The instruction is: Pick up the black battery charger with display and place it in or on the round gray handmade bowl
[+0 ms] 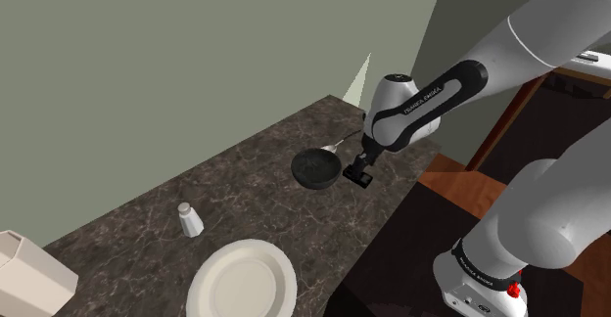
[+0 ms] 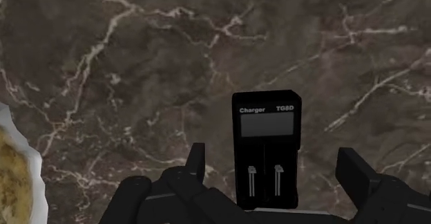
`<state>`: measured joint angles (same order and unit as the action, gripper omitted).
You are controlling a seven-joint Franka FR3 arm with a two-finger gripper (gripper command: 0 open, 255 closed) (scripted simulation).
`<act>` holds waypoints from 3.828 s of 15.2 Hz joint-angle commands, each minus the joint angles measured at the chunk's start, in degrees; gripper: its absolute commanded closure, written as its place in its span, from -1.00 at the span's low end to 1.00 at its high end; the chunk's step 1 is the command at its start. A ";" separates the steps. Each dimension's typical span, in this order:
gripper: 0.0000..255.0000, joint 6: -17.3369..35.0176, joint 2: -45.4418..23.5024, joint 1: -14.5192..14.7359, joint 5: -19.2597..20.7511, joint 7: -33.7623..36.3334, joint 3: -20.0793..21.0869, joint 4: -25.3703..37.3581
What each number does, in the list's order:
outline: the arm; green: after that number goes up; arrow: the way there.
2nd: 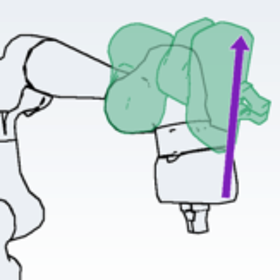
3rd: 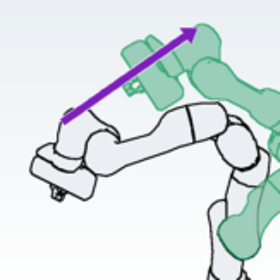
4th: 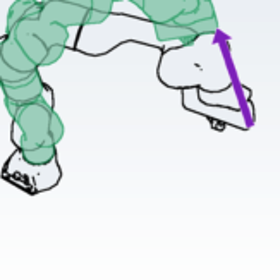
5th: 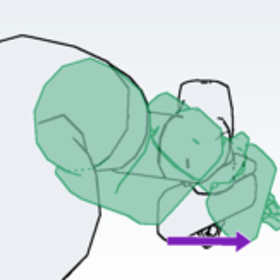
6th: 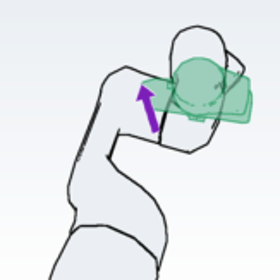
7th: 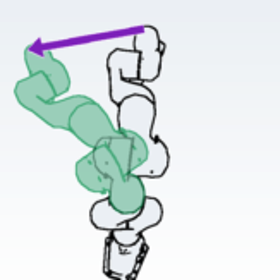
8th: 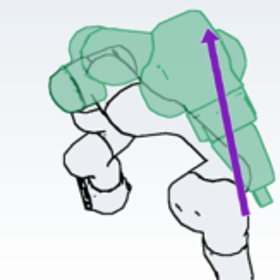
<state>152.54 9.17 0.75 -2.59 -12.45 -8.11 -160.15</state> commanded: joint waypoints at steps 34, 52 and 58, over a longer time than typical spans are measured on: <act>1.00 -5.30 4.49 -0.37 1.20 1.25 0.36 0.68; 1.00 -23.13 16.84 -1.41 3.02 3.21 1.50 6.23; 1.00 -22.45 8.18 2.71 0.17 9.96 6.49 14.40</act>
<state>130.02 18.97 2.74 -1.96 -3.84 -2.57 -147.36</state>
